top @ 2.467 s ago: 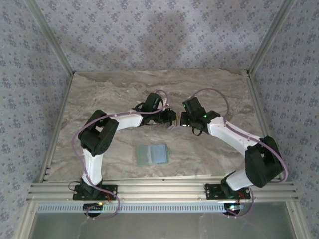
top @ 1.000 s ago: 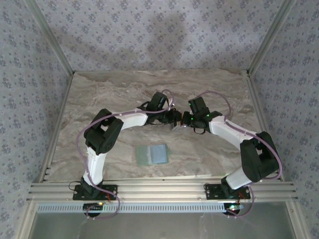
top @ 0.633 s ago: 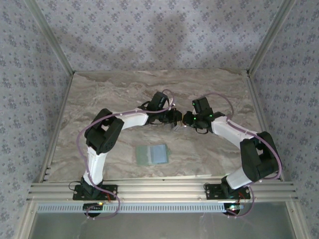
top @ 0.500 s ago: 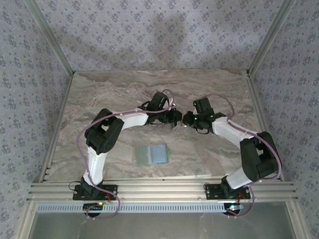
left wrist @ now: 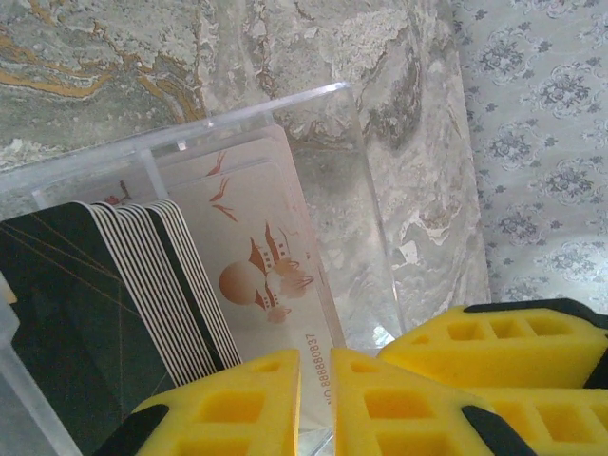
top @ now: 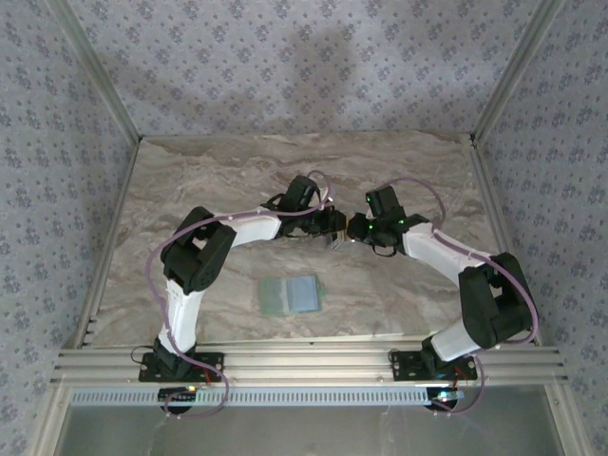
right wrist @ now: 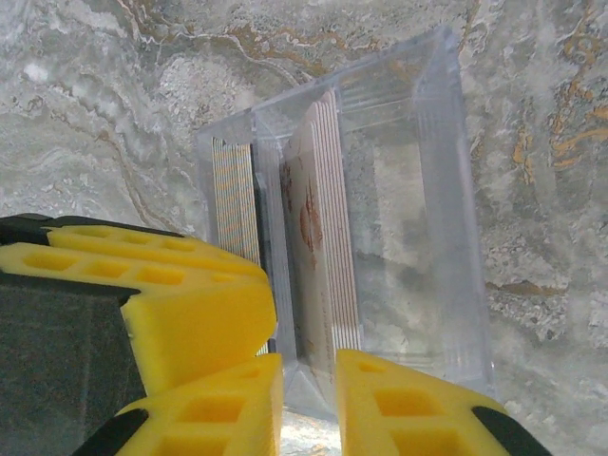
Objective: Put the credit cards into the card holder
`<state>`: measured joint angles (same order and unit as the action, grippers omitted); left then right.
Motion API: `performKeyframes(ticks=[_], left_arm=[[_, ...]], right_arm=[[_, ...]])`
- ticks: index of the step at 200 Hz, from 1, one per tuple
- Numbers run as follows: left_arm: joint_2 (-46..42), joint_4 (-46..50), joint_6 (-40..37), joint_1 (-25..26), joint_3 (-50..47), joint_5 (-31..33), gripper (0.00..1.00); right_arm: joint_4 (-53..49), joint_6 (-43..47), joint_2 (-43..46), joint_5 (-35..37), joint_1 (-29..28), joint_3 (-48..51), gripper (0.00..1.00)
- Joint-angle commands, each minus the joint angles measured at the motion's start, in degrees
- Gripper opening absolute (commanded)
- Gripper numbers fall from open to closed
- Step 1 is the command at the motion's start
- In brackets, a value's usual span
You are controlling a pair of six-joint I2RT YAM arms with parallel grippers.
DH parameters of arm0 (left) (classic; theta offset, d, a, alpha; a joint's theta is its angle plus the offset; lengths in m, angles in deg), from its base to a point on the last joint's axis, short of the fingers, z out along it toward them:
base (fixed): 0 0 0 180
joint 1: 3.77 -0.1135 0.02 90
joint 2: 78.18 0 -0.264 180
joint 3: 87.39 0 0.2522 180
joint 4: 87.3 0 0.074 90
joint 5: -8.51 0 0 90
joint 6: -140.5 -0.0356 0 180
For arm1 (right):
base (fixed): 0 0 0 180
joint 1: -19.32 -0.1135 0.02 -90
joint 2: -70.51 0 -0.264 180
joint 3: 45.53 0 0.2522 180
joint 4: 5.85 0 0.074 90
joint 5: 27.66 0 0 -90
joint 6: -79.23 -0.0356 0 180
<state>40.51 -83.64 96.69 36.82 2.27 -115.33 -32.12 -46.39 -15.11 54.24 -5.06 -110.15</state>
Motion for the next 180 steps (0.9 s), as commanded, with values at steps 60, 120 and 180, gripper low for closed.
performKeyframes(ticks=[60,120,180], left_arm=[[-1.26,-10.21,6.93,-2.83,-6.15,-6.37,0.17],[-5.41,-16.72,11.94,-5.08,-10.37,-9.63,0.18],[-12.07,0.54,-0.03,-6.03,-12.13,-2.46,0.20]], right_arm=[[-1.95,2.92,-4.65,1.82,-0.84,-3.06,0.26],[-3.64,3.32,-0.10,2.15,-0.40,-2.54,0.26],[-8.91,6.10,-3.79,2.73,-0.40,-7.33,0.34]])
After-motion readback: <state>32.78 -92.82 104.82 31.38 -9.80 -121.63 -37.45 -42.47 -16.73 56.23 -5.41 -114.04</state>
